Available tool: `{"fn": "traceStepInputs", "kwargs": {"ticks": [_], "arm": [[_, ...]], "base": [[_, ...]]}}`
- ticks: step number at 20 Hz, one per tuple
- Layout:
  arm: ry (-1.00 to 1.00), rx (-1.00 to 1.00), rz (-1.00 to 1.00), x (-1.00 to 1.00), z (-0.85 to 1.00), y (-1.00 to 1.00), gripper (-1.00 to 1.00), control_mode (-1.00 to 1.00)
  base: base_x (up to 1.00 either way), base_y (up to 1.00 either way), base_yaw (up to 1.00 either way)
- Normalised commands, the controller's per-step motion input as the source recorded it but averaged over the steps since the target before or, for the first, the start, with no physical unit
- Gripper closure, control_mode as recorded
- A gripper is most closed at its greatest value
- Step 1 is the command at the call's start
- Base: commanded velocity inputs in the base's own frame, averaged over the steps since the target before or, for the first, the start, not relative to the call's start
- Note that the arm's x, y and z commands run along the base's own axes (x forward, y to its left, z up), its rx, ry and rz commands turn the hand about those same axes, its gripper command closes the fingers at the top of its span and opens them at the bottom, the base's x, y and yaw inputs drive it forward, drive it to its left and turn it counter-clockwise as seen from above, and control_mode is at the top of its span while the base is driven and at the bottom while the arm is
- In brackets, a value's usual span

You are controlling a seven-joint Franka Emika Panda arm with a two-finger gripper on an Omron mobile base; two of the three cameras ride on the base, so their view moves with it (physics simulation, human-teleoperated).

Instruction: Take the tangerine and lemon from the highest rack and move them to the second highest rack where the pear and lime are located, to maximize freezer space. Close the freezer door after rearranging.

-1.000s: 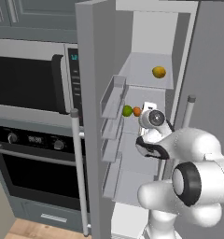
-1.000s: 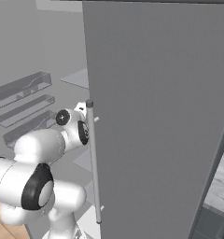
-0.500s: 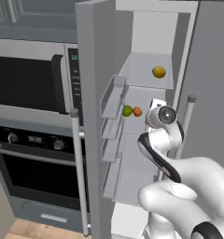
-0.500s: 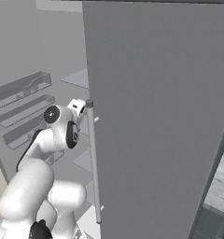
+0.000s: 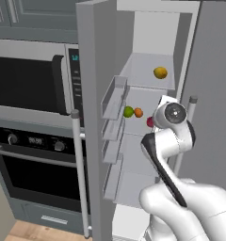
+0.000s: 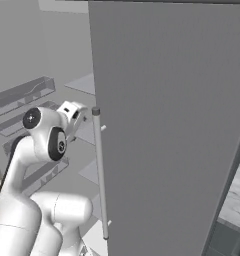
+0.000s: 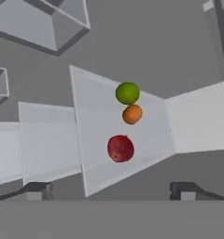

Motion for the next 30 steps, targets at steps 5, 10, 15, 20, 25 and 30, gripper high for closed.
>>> {"fn": "traceStepInputs", "kwargs": {"ticks": [5, 10, 15, 20, 25, 30], "arm": [[0.00, 0.00, -0.20, -0.18, 0.72, 0.00, -1.00, -1.00], [0.07, 0.00, -0.23, 0.05, 0.68, 0.00, -1.00, -1.00], [0.02, 0.00, -0.12, 0.32, 0.38, 0.00, -1.00, -1.00], [-0.03, 0.00, -0.01, 0.38, 0.10, -0.04, -1.00, -1.00], [-0.01, 0.00, -0.02, 0.46, 0.11, -0.11, -1.00, -1.00], [0.00, 0.00, -0.07, 0.46, 0.12, -0.16, -1.00, -1.00]], "base": [[0.00, 0.00, 0.00], [0.00, 0.00, 0.00], [0.00, 0.00, 0.00], [0.00, 0.00, 0.00], [0.00, 0.00, 0.00], [0.00, 0.00, 0.00]]}}
